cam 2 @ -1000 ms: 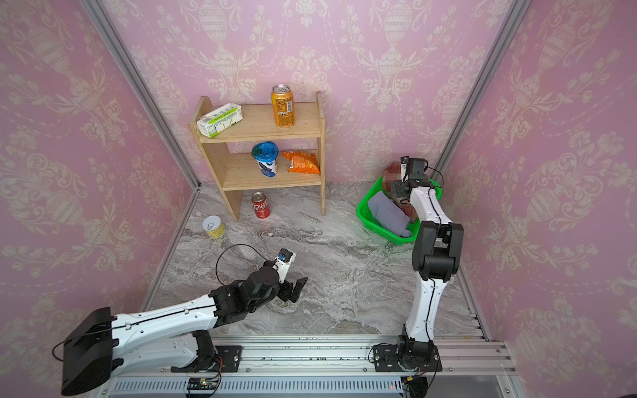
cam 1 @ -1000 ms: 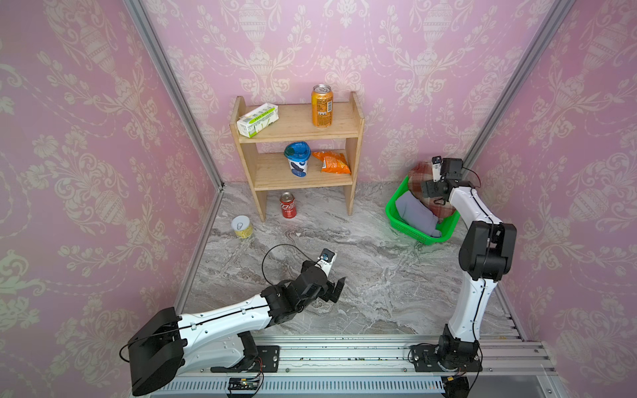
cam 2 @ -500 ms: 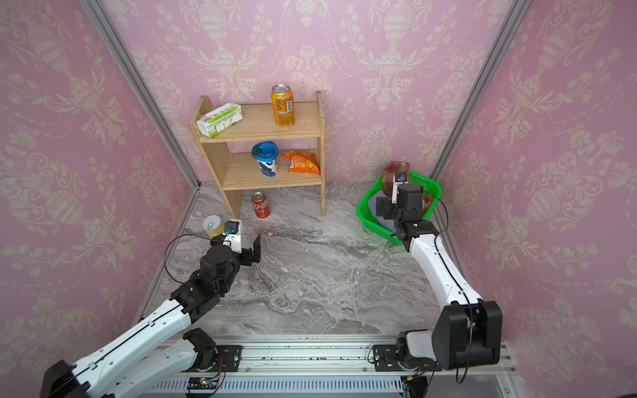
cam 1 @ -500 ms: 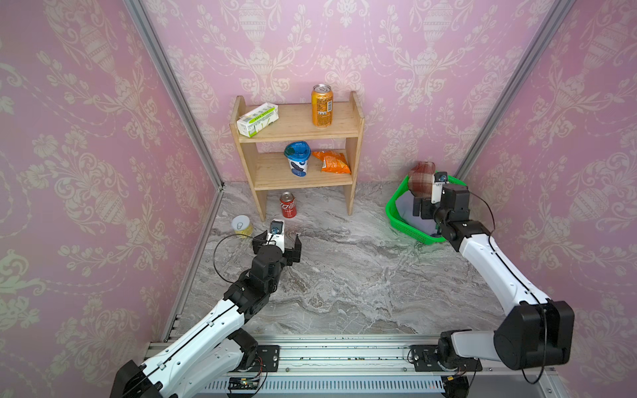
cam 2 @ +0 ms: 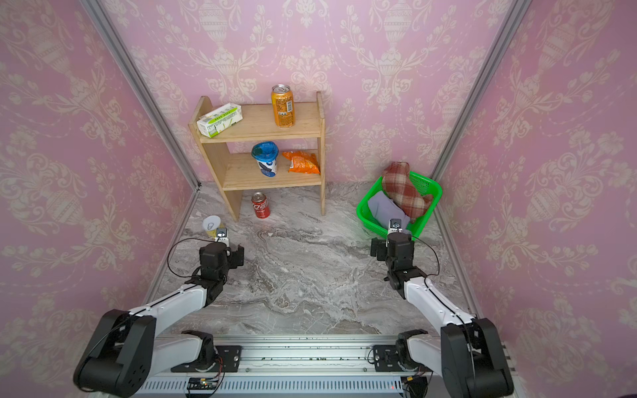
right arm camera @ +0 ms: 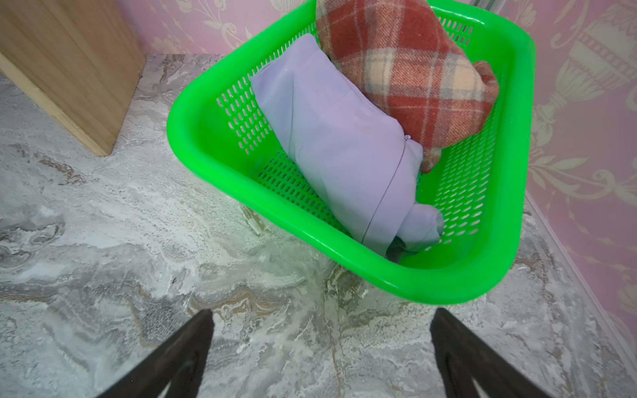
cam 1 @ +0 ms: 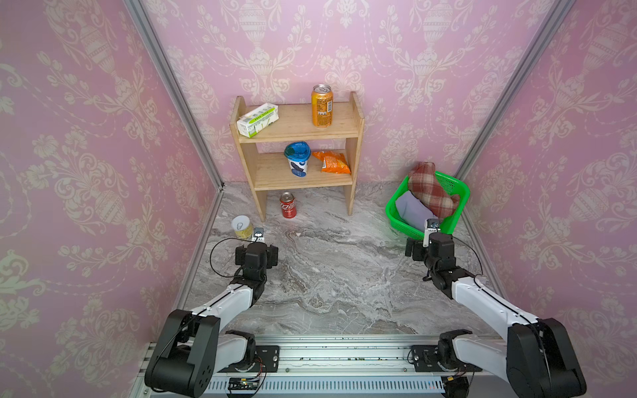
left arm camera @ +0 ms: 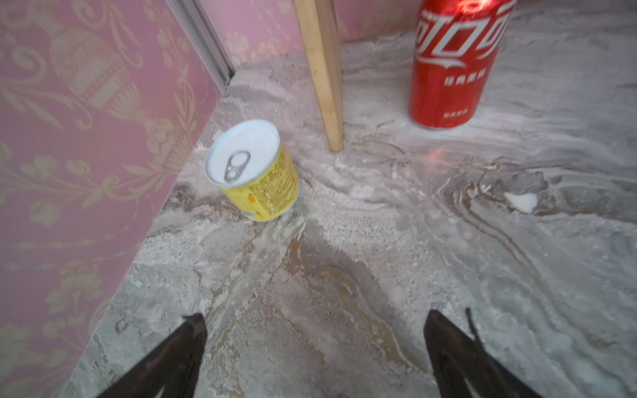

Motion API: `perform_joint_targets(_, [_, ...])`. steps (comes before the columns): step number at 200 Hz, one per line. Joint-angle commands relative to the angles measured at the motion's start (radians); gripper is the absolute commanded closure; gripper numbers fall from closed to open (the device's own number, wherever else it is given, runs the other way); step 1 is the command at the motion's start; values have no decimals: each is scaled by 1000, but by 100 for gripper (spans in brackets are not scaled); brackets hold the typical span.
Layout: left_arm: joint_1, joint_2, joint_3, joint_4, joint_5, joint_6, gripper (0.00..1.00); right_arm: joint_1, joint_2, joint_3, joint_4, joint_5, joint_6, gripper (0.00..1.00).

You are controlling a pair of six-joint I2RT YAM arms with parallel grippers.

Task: Roll up the skirts
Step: Reset both arms

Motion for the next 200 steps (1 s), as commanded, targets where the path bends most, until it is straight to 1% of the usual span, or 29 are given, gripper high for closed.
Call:
perform_joint_targets(1, [31,55,-18,227,96,-9,1,-1,80,-56,210,3,-47,0])
perform_joint_targets(11, [33,90,-6,267,108,1,1,-1,103,-21,171,-8,-57,0])
perform_joint_targets(26, [34,162,11,347,137,40,1,-3,149,-23,268,-27,-91,0])
perform_joint_targets(45, [36,232,68,317,155,91,1,-12,213,-17,366,-46,-111,0])
perform_joint_targets(52, [48,273,69,381,173,97,1,-19,246,-7,377,-49,-105,0])
perform_joint_targets(57, [59,290,76,393,164,80,1,-27,269,0,396,-54,-99,0])
perform_joint_targets(60, [66,289,87,356,160,60,1,-34,274,6,391,-56,-91,0])
perform_joint_targets(66, [97,285,106,308,179,26,1,-55,275,22,346,-81,-71,0])
perform_joint_targets(72, [124,294,110,304,208,0,1,-79,286,22,365,-111,-50,0])
perform_joint_targets(79, [158,329,91,373,254,-29,1,-103,279,25,343,-152,-37,0])
perform_joint_targets(84, [182,348,66,435,292,-49,1,-112,282,15,363,-168,-33,0])
perform_joint_targets(89, [195,367,42,512,304,-53,1,-119,277,6,372,-182,-32,0])
perform_joint_targets(93, [196,384,25,568,305,-52,1,-122,278,-10,404,-194,-32,0])
perform_joint_targets(96, [197,387,22,579,300,-53,1,-123,281,-24,427,-204,-34,0])
perform_joint_targets(100, [196,377,27,546,293,-55,1,-124,290,-43,462,-213,-40,0])
perform_joint_targets(107, [195,360,44,481,306,-52,1,-120,326,-93,608,-229,-55,0])
perform_joint_targets(111, [194,357,50,467,306,-47,1,-114,332,-103,644,-227,-58,0])
perform_joint_targets(123, [194,376,36,531,306,-43,1,-115,304,-61,505,-226,-56,0])
perform_joint_targets(131, [193,374,34,531,298,-48,1,-116,318,-75,562,-229,-56,0])
perform_joint_targets(142, [193,368,33,524,280,-54,1,-115,309,-69,534,-226,-57,0])
perform_joint_targets(158, [188,373,-2,594,229,-64,1,-111,311,-67,533,-220,-58,0])
perform_joint_targets(173, [173,389,-49,709,177,-58,1,-113,309,-63,527,-229,-60,0])
perform_joint_targets(179, [172,391,-51,718,179,-55,1,-112,309,-63,524,-229,-60,0])
perform_joint_targets(200, [172,383,-26,657,220,-44,1,-112,309,-63,526,-230,-60,0])
